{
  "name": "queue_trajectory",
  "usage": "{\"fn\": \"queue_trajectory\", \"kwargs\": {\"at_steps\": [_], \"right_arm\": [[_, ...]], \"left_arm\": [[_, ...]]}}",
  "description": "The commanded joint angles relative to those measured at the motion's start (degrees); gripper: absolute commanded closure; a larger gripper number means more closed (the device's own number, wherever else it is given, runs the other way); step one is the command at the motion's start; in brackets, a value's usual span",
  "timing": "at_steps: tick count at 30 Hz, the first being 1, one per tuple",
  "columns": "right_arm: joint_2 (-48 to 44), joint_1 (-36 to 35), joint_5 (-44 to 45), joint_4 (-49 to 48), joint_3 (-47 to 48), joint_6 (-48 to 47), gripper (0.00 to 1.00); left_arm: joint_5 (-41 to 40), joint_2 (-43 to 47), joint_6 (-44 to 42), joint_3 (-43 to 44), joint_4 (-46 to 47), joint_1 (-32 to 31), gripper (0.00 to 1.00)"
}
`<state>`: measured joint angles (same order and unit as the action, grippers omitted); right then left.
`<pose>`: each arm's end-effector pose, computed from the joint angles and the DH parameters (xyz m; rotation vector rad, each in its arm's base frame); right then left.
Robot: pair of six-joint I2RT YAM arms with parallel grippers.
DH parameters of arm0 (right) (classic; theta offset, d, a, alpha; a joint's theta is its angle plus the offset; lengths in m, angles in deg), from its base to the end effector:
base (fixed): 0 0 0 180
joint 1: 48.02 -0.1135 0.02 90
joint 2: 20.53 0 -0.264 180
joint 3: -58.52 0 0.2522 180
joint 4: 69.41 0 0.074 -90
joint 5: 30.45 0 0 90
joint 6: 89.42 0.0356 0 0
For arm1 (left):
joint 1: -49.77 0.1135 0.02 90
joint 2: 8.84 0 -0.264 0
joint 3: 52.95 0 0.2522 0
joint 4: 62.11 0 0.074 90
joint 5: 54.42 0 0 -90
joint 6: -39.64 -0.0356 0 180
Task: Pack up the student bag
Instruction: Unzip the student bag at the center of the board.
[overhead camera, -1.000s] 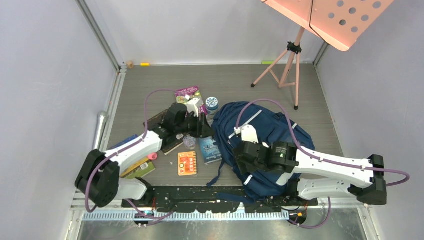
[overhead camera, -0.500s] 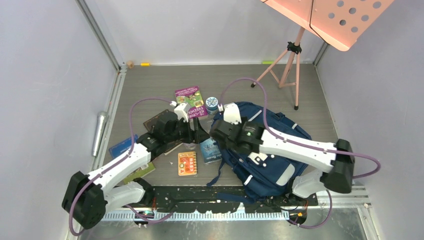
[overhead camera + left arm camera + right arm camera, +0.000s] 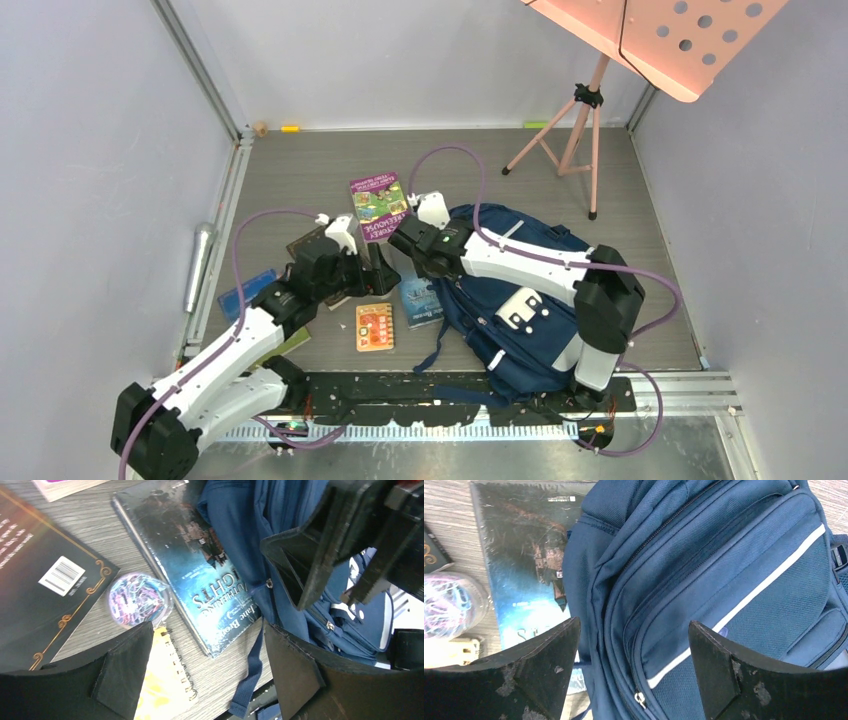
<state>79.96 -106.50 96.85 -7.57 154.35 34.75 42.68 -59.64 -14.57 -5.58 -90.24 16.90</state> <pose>0.2067 0.2958 0.2588 -0.3395 2.3734 -0.1976 0.1640 -0.1112 0.2458 0.0206 2.2341 -0.8187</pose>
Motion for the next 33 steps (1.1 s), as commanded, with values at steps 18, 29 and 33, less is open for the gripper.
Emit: {"fn": "queue_trajectory", "kwargs": {"at_steps": [18, 29, 33], "right_arm": [[-7.54, 2.75, 2.33, -6.61, -7.1, -2.66, 0.99], [-27.52, 2.76, -12.89, -12.99, -16.89, -7.96, 1.0], [-29.77, 2.76, -12.79, -12.09, -17.52, -7.37, 1.0]], "left_arm": [[10.11, 2.54, -7.76, -4.58, 10.87, -4.29, 0.23], [20.99, -11.41, -8.85, -1.89, 27.88, -10.1, 0.25], [12.34, -9.77, -14.91, -0.31, 26.62, -18.17, 0.32]]}}
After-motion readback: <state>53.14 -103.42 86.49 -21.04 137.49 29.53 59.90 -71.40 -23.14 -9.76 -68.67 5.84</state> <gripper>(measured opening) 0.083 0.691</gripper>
